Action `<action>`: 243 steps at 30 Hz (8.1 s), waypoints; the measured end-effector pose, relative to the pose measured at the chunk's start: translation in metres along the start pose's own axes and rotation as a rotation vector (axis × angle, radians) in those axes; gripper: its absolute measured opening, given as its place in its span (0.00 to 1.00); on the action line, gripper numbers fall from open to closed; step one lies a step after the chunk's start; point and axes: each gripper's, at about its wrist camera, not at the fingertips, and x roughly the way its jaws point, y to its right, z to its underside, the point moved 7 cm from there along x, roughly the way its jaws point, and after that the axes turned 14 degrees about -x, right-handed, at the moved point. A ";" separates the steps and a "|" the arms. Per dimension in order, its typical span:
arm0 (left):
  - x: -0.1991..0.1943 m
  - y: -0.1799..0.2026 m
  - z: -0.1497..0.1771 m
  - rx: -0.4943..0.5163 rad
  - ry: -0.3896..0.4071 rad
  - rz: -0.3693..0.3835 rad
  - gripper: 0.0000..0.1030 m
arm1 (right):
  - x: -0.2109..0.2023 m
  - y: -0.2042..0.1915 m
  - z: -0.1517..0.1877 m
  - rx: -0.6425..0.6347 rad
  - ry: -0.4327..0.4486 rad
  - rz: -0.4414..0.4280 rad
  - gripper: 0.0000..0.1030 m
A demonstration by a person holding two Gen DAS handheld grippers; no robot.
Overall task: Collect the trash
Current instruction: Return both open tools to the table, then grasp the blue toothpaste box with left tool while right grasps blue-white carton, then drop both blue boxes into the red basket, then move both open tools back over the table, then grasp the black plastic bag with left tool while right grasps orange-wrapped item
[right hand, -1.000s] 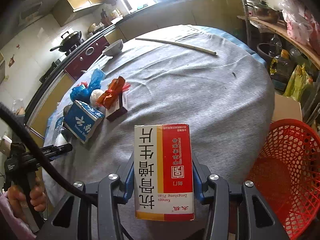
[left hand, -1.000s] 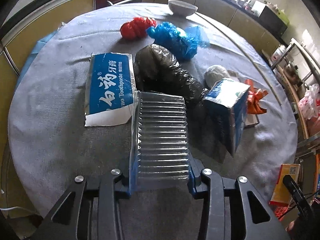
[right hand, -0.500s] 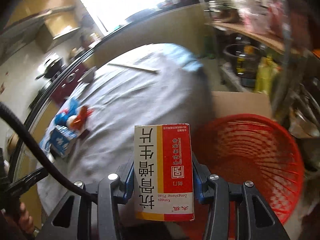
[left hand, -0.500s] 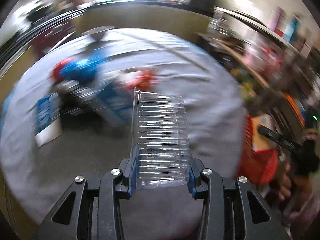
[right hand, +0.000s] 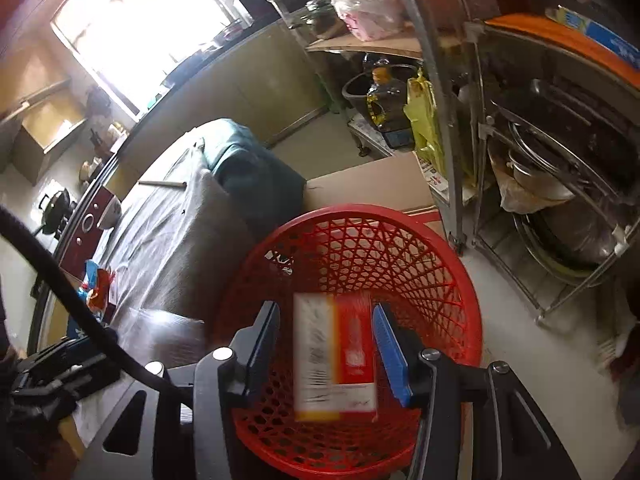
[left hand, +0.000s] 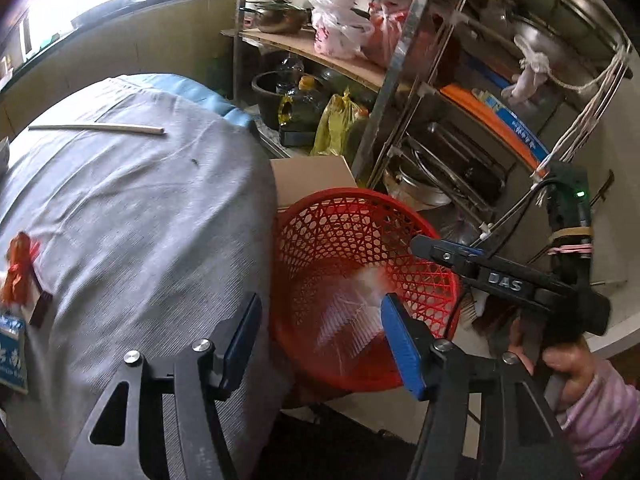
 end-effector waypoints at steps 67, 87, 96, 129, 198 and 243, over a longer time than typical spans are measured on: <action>-0.133 -0.435 0.058 -0.915 0.133 -0.426 0.72 | 0.116 -0.431 -0.004 -0.835 -0.039 -0.559 0.61; -0.167 -0.403 0.091 -0.921 0.254 -0.376 0.57 | 0.067 -0.365 0.005 -0.653 -0.018 -0.557 0.60; -0.185 -0.341 0.088 -0.779 0.300 -0.366 0.57 | 0.050 -0.337 0.004 -0.559 -0.011 -0.536 0.60; -0.215 -0.168 0.070 -0.362 0.421 -0.509 0.57 | -0.055 -0.266 -0.003 -0.455 0.170 -0.450 0.60; 0.033 0.007 0.013 0.040 -0.056 -0.143 0.63 | 0.009 0.023 -0.003 0.043 0.056 -0.164 0.63; -0.172 -0.401 0.045 -0.838 0.308 -0.326 0.67 | 0.176 -0.394 -0.071 -0.520 -0.199 -0.310 0.48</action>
